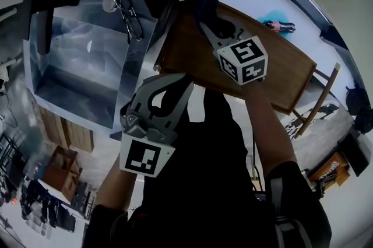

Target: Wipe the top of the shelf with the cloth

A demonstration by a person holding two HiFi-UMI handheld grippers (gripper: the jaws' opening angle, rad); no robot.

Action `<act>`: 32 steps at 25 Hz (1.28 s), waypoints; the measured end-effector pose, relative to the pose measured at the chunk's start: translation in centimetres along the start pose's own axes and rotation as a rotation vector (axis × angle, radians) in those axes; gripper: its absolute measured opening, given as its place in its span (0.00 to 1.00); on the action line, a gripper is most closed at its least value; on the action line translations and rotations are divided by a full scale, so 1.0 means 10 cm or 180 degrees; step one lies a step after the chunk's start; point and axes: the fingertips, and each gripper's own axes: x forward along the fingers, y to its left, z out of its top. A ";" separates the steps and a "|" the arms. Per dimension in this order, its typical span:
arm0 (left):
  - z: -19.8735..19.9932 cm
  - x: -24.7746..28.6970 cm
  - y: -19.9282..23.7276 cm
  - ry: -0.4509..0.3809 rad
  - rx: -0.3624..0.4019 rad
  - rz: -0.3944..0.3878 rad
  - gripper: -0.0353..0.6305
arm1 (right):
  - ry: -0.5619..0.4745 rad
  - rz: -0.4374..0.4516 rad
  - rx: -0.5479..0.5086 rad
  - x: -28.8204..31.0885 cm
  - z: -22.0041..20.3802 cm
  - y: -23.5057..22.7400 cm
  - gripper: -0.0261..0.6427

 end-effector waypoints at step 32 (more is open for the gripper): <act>0.02 0.39 -0.26 0.0189 0.0095 -0.0256 0.10 | 0.0257 -0.0342 0.0260 -0.02 -0.67 -0.65 0.16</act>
